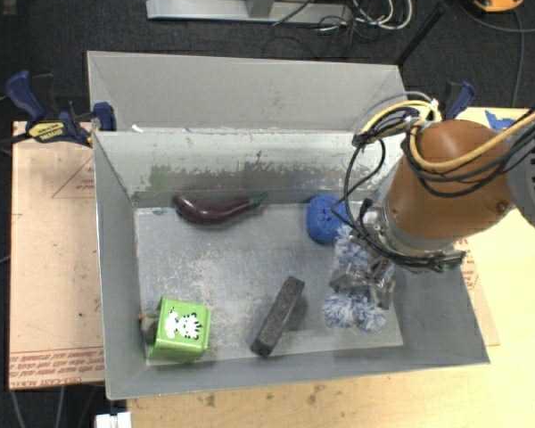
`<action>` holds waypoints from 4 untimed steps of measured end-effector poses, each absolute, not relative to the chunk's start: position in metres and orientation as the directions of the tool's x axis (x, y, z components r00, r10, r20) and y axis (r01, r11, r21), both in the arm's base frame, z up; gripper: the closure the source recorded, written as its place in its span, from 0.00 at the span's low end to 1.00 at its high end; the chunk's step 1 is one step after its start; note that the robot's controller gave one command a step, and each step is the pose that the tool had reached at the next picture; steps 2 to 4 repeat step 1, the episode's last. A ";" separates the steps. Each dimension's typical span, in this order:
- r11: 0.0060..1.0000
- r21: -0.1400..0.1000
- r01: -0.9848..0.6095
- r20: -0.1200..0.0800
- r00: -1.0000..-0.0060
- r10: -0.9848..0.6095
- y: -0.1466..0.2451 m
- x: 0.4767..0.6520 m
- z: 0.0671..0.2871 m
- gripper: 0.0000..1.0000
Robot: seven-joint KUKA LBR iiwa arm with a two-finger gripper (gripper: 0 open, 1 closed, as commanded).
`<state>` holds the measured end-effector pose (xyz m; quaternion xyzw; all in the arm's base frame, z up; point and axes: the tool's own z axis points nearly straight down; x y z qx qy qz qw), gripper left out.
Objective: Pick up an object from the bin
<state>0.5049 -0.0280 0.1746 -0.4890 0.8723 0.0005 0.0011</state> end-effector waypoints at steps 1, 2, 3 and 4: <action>0.523 -0.002 -0.853 -0.003 -0.523 -0.853 -0.028 0.505 0.181 1.00; 0.523 -0.002 -0.853 -0.003 -0.523 -0.853 -0.028 0.505 0.181 1.00; 0.523 -0.002 -0.853 -0.003 -0.523 -0.853 -0.028 0.505 0.181 1.00; 0.523 -0.002 -0.853 -0.003 -0.523 -0.853 -0.028 0.505 0.181 1.00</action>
Offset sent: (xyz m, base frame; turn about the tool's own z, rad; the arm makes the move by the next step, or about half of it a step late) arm -0.0001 0.0000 0.0050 0.0000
